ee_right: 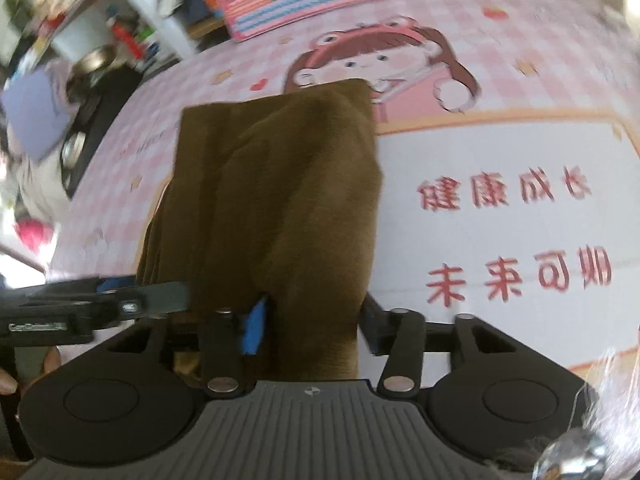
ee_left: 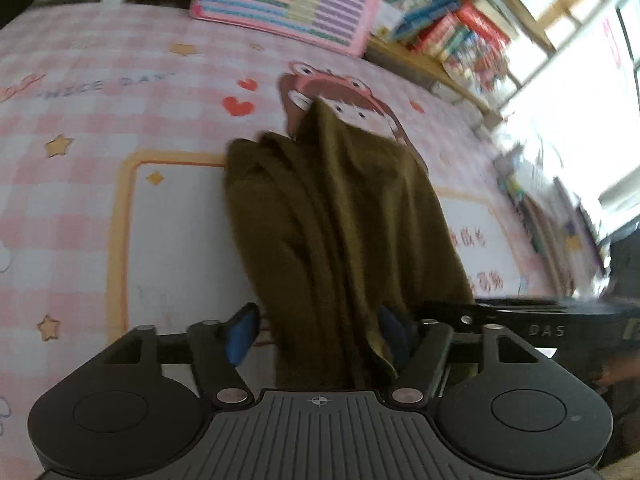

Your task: Fold clothes

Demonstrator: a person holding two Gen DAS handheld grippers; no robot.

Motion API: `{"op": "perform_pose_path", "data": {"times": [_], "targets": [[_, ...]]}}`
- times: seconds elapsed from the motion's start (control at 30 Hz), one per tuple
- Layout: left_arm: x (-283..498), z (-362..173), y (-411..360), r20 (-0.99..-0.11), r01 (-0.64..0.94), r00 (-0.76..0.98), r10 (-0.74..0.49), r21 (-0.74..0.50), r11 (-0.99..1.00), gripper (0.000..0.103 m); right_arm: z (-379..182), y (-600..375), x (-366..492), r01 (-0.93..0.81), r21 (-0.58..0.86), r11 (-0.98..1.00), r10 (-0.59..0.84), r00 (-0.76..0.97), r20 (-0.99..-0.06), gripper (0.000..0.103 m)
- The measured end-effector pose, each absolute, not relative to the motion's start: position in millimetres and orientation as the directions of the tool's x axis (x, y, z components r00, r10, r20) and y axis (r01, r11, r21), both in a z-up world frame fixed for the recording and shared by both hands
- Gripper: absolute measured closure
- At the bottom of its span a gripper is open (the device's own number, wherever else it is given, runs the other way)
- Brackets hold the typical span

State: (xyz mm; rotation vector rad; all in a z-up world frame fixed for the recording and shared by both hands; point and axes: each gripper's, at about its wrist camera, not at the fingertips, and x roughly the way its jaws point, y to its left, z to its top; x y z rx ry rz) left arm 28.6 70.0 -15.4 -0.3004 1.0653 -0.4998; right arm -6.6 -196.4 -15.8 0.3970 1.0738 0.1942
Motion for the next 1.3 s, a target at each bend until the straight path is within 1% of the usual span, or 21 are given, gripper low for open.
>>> {"op": "perform_pose_path", "data": {"times": [0.03,0.1,0.13,0.2,0.27,0.33,0.4,0.43,0.5,0.53,0.57,0.6,0.63,0.67,0.7,0.77,0.8,0.93,1.07,1.3], "targets": [[30.3,-14.2,76.9,-0.746,0.225,0.400,-0.533,-0.484,0.845,0.026,-16.0,-201.2,-5.7,0.061,0.424,0.903,0.348,0.474,-0.809,0.039],[35.6,-12.9,88.7,-0.715,0.183,0.420,-0.558,-0.536,0.824,0.024,-17.4,-209.0,-3.1,0.103,0.469,0.877,0.369,0.483,-0.794,0.036],[39.5,-14.0,91.5,-0.701,0.167,0.423,-0.574,-0.562,0.810,0.024,-18.8,-211.9,-1.4,0.121,0.490,0.863,0.379,0.485,-0.788,0.034],[48.2,-18.9,91.5,-0.682,0.152,0.415,-0.602,-0.601,0.785,0.023,-23.7,-212.7,2.7,0.142,0.513,0.847,0.396,0.476,-0.786,0.033],[57.1,-26.6,82.6,-0.694,0.149,0.393,-0.603,-0.599,0.787,0.023,-28.8,-212.9,6.9,0.161,0.532,0.831,0.412,0.465,-0.784,0.031],[61.6,-34.5,73.4,-0.712,0.148,0.366,-0.599,-0.591,0.793,0.023,-29.0,-209.2,9.6,0.150,0.535,0.831,0.418,0.466,-0.780,0.031],[63.3,-40.9,65.7,-0.725,0.150,0.343,-0.597,-0.585,0.797,0.022,-28.6,-204.0,11.9,0.132,0.533,0.836,0.423,0.464,-0.778,0.036],[62.4,-41.8,63.6,-0.723,0.158,0.345,-0.599,-0.584,0.796,0.022,-29.2,-201.0,12.6,0.118,0.533,0.838,0.432,0.456,-0.778,0.043],[60.8,-43.2,62.0,-0.717,0.161,0.352,-0.601,-0.587,0.794,0.023,-28.4,-192.7,11.4,0.081,0.508,0.857,0.424,0.449,-0.787,0.045],[60.2,-43.7,61.9,-0.714,0.158,0.356,-0.603,-0.590,0.792,0.023,-28.0,-189.4,11.1,0.066,0.492,0.868,0.415,0.447,-0.792,0.051],[59.5,-44.3,61.8,-0.712,0.156,0.359,-0.604,-0.592,0.790,0.028,-27.6,-186.5,10.9,0.052,0.476,0.878,0.406,0.444,-0.798,0.057],[58.9,-45.0,61.7,-0.711,0.154,0.360,-0.604,-0.593,0.790,0.043,-27.4,-184.4,10.1,0.042,0.465,0.884,0.401,0.443,-0.802,0.059],[58.6,-46.0,61.6,-0.716,0.154,0.354,-0.601,-0.590,0.793,0.051,-26.9,-182.9,9.3,0.035,0.456,0.889,0.395,0.445,-0.804,0.063],[57.9,-46.4,61.7,-0.719,0.154,0.350,-0.600,-0.588,0.794,0.057,-25.2,-180.5,8.2,0.021,0.445,0.895,0.390,0.449,-0.804,0.067],[56.3,-45.3,62.5,-0.716,0.155,0.352,-0.603,-0.591,0.792,0.063,-23.3,-177.9,7.0,0.004,0.433,0.901,0.384,0.454,-0.804,0.068],[51.4,-40.4,60.5,-0.712,0.175,0.364,-0.600,-0.581,0.795,0.068,-16.4,-169.2,3.3,-0.039,0.386,0.922,0.358,0.471,-0.806,0.073],[48.4,-37.0,58.5,-0.711,0.190,0.373,-0.596,-0.570,0.800,0.070,-12.8,-164.6,1.4,-0.061,0.360,0.931,0.343,0.480,-0.807,0.073],[36.2,-23.9,51.2,-0.704,0.225,0.413,-0.578,-0.536,0.813,0.070,-0.7,-156.7,-7.8,-0.107,0.299,0.948,0.310,0.523,-0.794,0.074],[29.4,-14.7,49.7,-0.690,0.233,0.436,-0.578,-0.534,0.813,0.070,6.5,-160.1,-15.8,-0.117,0.300,0.947,0.313,0.552,-0.773,0.074],[14.5,-9.3,43.3,-0.702,0.207,0.447,-0.555,-0.523,0.827,0.070,9.8,-166.8,-28.0,-0.151,0.307,0.940,0.338,0.549,-0.764,0.074]]}}
